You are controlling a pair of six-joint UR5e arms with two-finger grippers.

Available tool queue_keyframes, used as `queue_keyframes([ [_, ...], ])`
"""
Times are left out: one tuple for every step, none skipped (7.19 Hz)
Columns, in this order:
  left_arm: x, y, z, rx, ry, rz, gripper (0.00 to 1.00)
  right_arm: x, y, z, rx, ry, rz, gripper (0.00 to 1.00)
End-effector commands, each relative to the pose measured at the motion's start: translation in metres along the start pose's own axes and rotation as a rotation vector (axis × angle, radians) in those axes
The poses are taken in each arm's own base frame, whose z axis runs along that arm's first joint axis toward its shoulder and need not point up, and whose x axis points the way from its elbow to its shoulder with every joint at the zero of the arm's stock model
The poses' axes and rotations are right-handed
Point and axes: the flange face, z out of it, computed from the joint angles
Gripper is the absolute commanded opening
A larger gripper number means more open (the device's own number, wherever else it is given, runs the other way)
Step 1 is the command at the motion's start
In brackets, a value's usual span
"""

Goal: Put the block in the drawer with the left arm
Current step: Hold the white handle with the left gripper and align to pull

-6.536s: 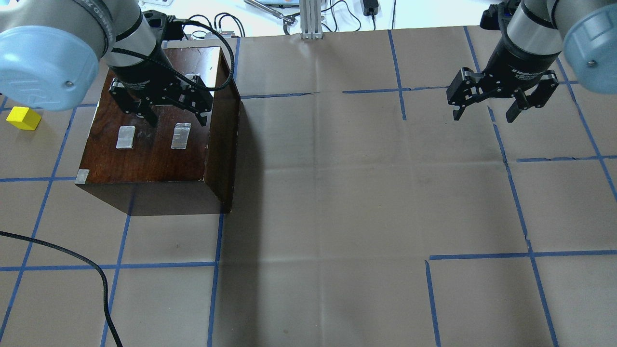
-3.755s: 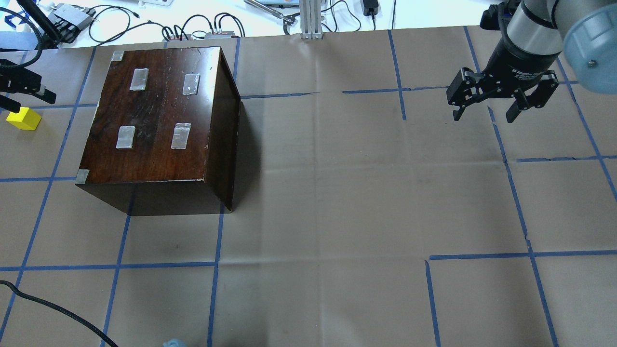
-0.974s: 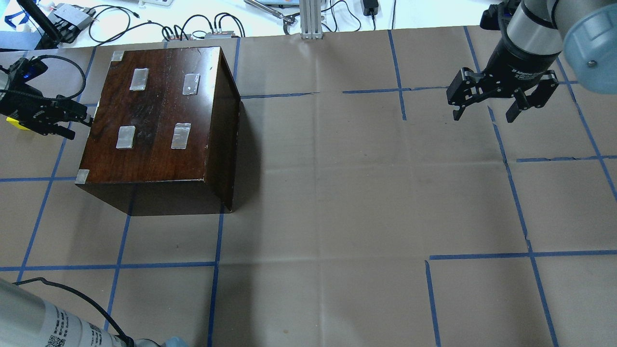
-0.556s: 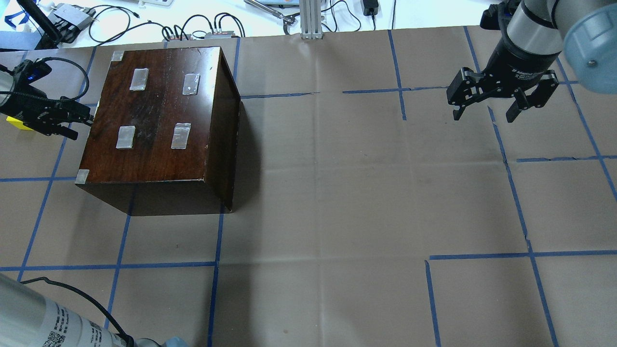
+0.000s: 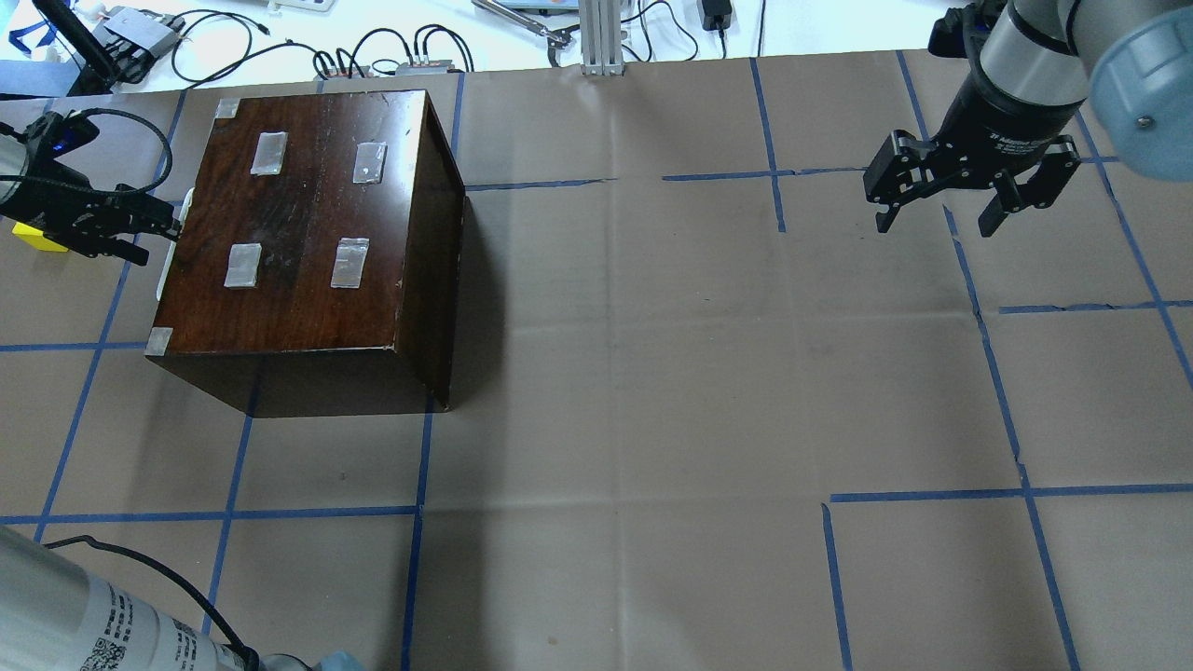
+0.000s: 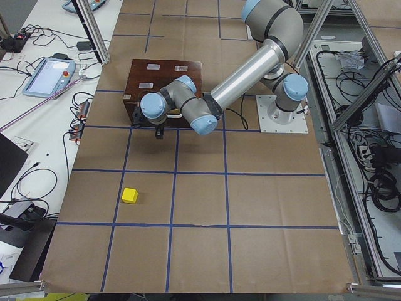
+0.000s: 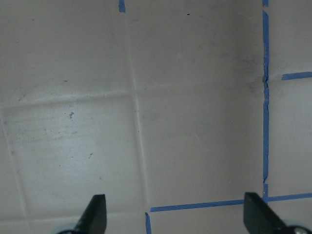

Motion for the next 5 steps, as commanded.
queue_keyframes([
  [-0.0025,-0.0021,-0.0050,0.007,-0.009,0.003,0.99,0.0000,0.0001,0.0003,0.000,0.000,0.000,1.00],
  [-0.0051,-0.0025,-0.0026,0.004,-0.007,0.000,0.99,0.0000,0.0001,0.0003,0.000,0.000,0.000,1.00],
  [-0.0061,-0.0021,-0.0030,0.004,-0.008,-0.001,0.99,0.0000,0.0001,0.0003,0.000,0.000,0.000,1.00],
  [-0.0070,-0.0022,-0.0042,0.007,-0.010,-0.001,0.99,0.0000,0.0001,0.0003,0.000,0.000,0.000,1.00],
  [-0.0092,-0.0016,-0.0040,0.007,-0.009,-0.003,0.99,0.0000,0.0001,0.0003,0.000,0.000,0.000,1.00],
])
